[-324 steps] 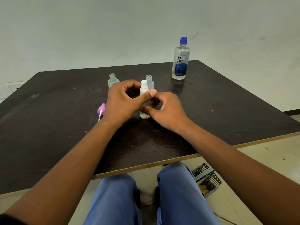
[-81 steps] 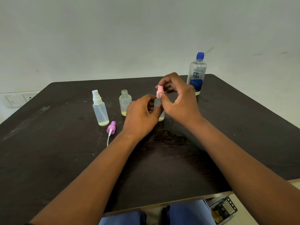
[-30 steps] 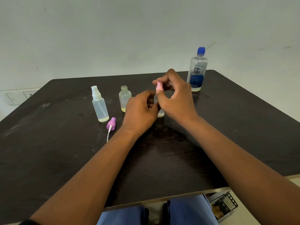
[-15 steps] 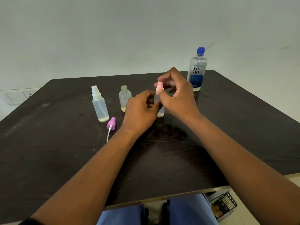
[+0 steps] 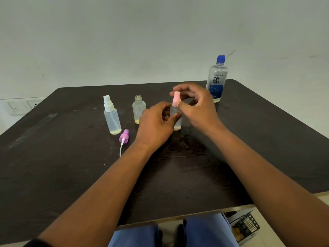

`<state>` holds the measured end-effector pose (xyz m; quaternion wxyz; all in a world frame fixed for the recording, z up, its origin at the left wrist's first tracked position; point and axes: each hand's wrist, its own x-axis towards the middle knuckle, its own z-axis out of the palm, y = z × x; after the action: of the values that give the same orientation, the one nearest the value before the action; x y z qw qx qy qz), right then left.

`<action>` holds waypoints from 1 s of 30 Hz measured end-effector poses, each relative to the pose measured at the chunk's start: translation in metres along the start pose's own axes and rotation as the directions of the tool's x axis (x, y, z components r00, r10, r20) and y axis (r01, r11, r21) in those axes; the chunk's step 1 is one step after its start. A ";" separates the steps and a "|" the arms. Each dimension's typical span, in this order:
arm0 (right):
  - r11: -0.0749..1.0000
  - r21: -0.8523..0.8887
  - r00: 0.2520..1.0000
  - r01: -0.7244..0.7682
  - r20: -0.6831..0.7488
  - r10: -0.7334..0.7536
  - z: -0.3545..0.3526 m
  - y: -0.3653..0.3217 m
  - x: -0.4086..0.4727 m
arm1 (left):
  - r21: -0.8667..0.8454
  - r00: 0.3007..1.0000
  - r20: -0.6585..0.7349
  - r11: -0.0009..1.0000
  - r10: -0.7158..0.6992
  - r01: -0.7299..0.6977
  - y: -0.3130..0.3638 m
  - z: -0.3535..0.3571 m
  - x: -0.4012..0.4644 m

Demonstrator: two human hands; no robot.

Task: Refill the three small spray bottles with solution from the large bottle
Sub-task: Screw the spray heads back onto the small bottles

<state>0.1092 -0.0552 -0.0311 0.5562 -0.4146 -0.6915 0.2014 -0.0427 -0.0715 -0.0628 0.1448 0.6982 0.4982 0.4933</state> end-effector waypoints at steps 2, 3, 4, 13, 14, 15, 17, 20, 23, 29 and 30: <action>0.999 0.046 1.000 -0.021 0.007 0.020 0.001 -0.001 -0.001 | 0.008 1.000 0.002 1.000 -0.004 0.004 -0.002 0.000 0.001; 0.998 0.056 1.000 -0.024 0.002 0.024 0.001 0.000 -0.001 | 0.011 1.000 0.003 1.000 -0.008 0.008 -0.002 0.000 0.001; 0.997 0.066 1.000 -0.030 -0.002 0.031 0.002 0.001 0.000 | 0.013 1.000 0.001 1.000 -0.009 0.009 -0.002 0.001 0.001; 0.981 0.142 0.985 -0.134 0.126 0.116 0.000 0.007 0.003 | 0.037 1.000 0.007 0.999 0.019 -0.020 -0.002 0.001 0.000; 0.971 0.180 0.981 -0.156 0.146 0.130 -0.001 0.007 0.004 | 0.023 1.000 0.011 1.000 0.012 -0.012 -0.001 0.002 0.000; 0.964 0.203 0.978 -0.170 0.155 0.140 -0.002 0.007 0.004 | 0.002 1.000 0.019 1.000 -0.004 0.004 0.000 0.002 0.000; 0.959 0.220 0.977 -0.181 0.148 0.151 -0.003 0.006 0.004 | -0.034 0.998 0.039 0.998 -0.044 0.045 0.000 0.002 0.001; 0.951 0.241 0.979 -0.194 0.117 0.170 -0.003 0.004 0.003 | -0.035 0.996 0.046 0.997 -0.071 0.073 -0.001 0.001 0.003; 0.942 0.254 0.975 -0.218 0.091 0.201 -0.004 0.002 0.003 | -0.030 0.996 0.038 0.997 -0.077 0.078 -0.001 0.002 0.003; 0.959 0.172 0.975 -0.224 0.037 0.221 -0.007 0.001 0.004 | -0.017 0.997 0.015 0.997 -0.079 0.079 0.001 0.004 0.001; 0.963 0.151 0.975 -0.221 0.029 0.219 -0.007 0.001 0.004 | -0.017 0.997 0.012 0.997 -0.080 0.080 0.001 0.005 0.001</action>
<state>0.1156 -0.0527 -0.0272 0.5562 -0.4438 -0.6270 0.3171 -0.0383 -0.0694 -0.0637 0.1733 0.6794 0.5206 0.4872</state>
